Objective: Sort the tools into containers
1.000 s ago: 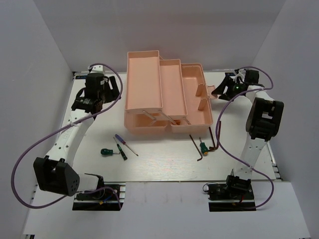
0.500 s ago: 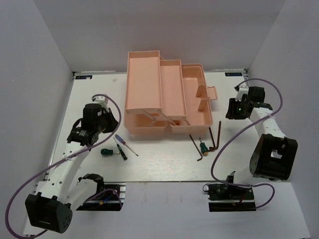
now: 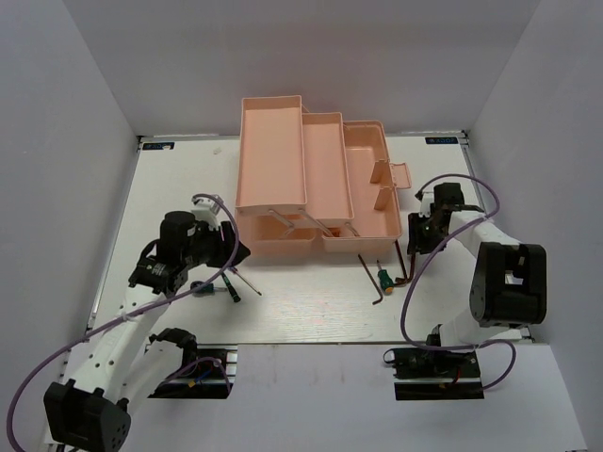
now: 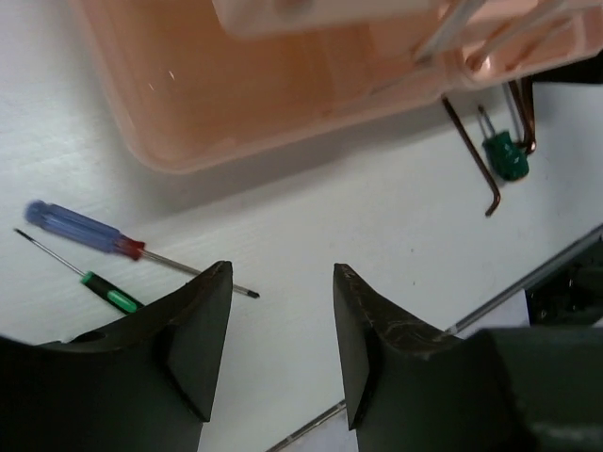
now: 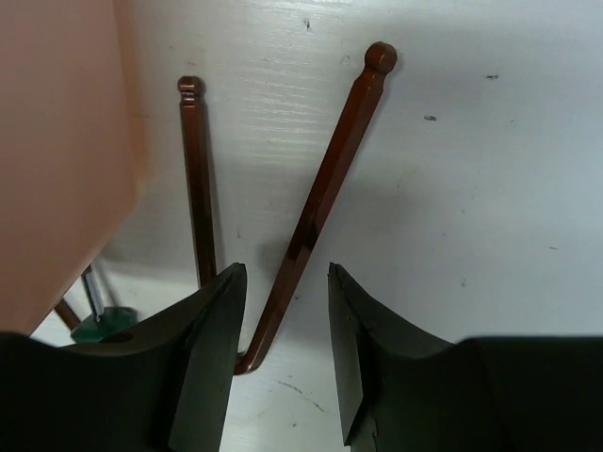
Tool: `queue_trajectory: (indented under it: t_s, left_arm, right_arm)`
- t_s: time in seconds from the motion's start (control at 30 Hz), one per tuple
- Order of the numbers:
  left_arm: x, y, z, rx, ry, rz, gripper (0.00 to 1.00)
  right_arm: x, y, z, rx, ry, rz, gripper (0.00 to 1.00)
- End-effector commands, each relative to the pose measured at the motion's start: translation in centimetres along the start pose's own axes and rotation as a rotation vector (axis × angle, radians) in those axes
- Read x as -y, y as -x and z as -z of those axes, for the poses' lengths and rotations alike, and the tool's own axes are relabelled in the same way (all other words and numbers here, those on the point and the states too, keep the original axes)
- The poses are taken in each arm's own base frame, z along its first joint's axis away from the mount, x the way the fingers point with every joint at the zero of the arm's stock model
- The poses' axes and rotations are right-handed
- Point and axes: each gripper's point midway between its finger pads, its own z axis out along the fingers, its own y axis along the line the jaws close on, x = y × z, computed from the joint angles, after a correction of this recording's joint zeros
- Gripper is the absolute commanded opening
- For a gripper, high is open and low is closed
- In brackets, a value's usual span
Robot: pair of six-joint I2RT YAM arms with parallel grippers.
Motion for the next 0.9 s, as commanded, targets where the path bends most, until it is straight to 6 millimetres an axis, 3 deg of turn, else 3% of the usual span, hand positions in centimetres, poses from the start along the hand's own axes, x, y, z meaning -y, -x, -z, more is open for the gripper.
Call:
queue_trajectory:
  t_s: [0.0,0.2,0.3,0.33,0.37,0.4,0.47,0.8,0.83,0.87]
  left_arm:
    - [1.2,-2.8,-1.0,-0.070,-0.107,-0.011,0.58]
    - [2.7,-3.0,-1.6,-0.088,-0.144,-0.031,0.58]
    - [4.0,-2.6,-2.2,-0.093,-0.179,-0.034,0.58]
    - [4.2,-2.7,-2.5,-0.097,-0.179,-0.041,0.56]
    - [4.9,-2.2,-2.8,-0.082,-0.198,-0.041,0.56]
    - [5.5,-2.9,-3.4,-0.115,-0.214,-0.037,0.56]
    - [6.2,-3.0,-4.1,-0.122,-0.219,-0.044,0.56]
    - [11.6,-7.4,-7.9,-0.250,-0.238,-0.155,0.56]
    - [12.1,-7.6,-8.2,-0.244,-0.233,-0.170,0.56]
    - [13.3,-8.1,-8.4,-0.251,-0.252,-0.185,0.56]
  right_arm:
    - [0.9,-0.4,-1.3,-0.010,-0.078,-0.044,0.47]
    - [1.3,-1.5,-2.2,-0.071,-0.134,-0.061,0.42]
    - [1.0,-2.6,-2.5,-0.117,-0.123,-0.099,0.28]
    - [1.0,-2.8,-2.4,-0.127,-0.121,-0.106,0.15]
    - [1.1,-3.1,-2.3,-0.136,-0.120,-0.106,0.07]
    - [0.9,-3.3,-1.9,-0.144,-0.118,-0.113,0.00]
    - [1.0,-3.6,-1.6,-0.143,-0.121,-0.105,0.00]
    - [3.7,0.2,7.1,0.125,-0.214,-0.066,0.00]
    - [3.7,1.8,9.3,0.205,-0.228,-0.019,0.00]
    - [3.7,2.3,10.1,0.233,-0.236,0.001,0.00]
